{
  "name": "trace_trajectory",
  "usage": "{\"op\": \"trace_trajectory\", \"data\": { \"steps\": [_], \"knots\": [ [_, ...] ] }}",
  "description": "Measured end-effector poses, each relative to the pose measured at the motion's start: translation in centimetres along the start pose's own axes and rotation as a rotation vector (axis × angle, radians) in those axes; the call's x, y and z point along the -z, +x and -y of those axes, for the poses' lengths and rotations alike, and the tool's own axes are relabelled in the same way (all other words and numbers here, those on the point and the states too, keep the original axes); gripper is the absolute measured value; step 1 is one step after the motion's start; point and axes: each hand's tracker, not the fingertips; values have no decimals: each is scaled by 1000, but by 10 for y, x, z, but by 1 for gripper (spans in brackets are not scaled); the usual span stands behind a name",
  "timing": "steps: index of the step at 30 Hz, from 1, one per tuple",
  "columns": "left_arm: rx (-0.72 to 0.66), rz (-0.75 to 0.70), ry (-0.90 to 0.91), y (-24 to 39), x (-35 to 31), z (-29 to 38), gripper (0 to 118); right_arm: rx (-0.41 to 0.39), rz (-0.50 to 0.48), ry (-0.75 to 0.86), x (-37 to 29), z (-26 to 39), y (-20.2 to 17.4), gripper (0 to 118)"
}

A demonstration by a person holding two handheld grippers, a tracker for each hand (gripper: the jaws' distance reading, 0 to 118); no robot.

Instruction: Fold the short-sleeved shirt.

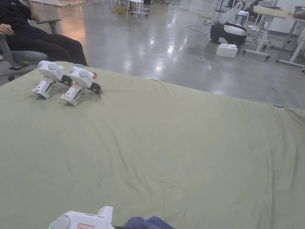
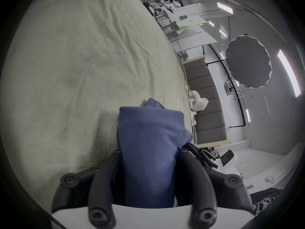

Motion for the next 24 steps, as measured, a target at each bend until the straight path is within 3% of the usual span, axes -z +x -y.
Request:
{"op": "trace_trajectory", "data": {
  "steps": [7,13,24],
  "knots": [
    [-24,90,102,8,-14,23,25,-50,21,18,4,-5,-6,1],
    [7,67,130,9,-52,12,25,-60,29,80,-5,-26,-1,1],
    [130,-308,246,26,-225,-46,25,-42,155,298,-31,-104,64,1]
  ]
}}
